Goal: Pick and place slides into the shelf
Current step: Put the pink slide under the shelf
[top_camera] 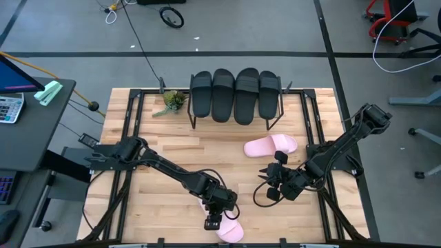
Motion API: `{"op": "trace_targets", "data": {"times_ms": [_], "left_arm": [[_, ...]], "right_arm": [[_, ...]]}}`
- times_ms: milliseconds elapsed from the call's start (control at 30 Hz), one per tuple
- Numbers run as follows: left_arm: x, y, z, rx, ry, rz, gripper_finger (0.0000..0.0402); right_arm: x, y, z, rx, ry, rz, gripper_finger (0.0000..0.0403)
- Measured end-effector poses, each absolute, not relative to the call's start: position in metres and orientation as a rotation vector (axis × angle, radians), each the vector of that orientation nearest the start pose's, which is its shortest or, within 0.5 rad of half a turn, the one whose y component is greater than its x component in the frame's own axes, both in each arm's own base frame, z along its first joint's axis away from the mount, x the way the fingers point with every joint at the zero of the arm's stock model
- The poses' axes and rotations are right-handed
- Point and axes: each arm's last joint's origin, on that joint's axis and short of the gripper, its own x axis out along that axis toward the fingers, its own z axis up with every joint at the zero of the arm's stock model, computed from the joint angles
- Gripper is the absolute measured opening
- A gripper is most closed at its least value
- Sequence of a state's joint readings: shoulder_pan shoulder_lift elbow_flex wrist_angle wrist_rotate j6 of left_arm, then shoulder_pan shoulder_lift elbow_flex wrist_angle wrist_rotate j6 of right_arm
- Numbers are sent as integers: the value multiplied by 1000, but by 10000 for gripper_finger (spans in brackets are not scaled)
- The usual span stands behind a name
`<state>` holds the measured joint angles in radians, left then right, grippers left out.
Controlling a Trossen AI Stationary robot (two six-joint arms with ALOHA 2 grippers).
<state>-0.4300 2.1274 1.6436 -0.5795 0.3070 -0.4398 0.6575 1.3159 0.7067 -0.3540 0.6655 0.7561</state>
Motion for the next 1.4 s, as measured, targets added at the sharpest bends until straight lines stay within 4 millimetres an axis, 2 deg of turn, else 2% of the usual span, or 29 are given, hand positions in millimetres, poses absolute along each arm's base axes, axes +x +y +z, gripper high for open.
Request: {"op": "trace_targets", "data": {"times_ms": [167, 400, 533, 700, 900, 1033, 1167, 1400], "left_arm": [[408, -200, 172, -306, 1221, -419, 203], [413, -204, 176, -365, 1164, -503, 165], [420, -208, 184, -395, 1072, -584, 112], [428, -201, 188, -410, 1007, -594, 18], [438, -180, 189, -429, 977, -536, 22], [447, -172, 193, -375, 875, -489, 11], [454, -171, 199, -323, 746, -439, 15], [456, -171, 209, -213, 643, -359, 11]], "right_arm": [[201, 132, 193, 120, 693, -292, 94], [201, 132, 193, 119, 690, -296, 93], [201, 132, 193, 118, 689, -296, 93], [201, 132, 193, 118, 689, -297, 93], [201, 132, 193, 124, 688, -299, 93], [201, 131, 194, 152, 655, -344, 93], [201, 129, 196, 195, 575, -435, 93], [189, 136, 196, 142, 579, -423, 93]]}}
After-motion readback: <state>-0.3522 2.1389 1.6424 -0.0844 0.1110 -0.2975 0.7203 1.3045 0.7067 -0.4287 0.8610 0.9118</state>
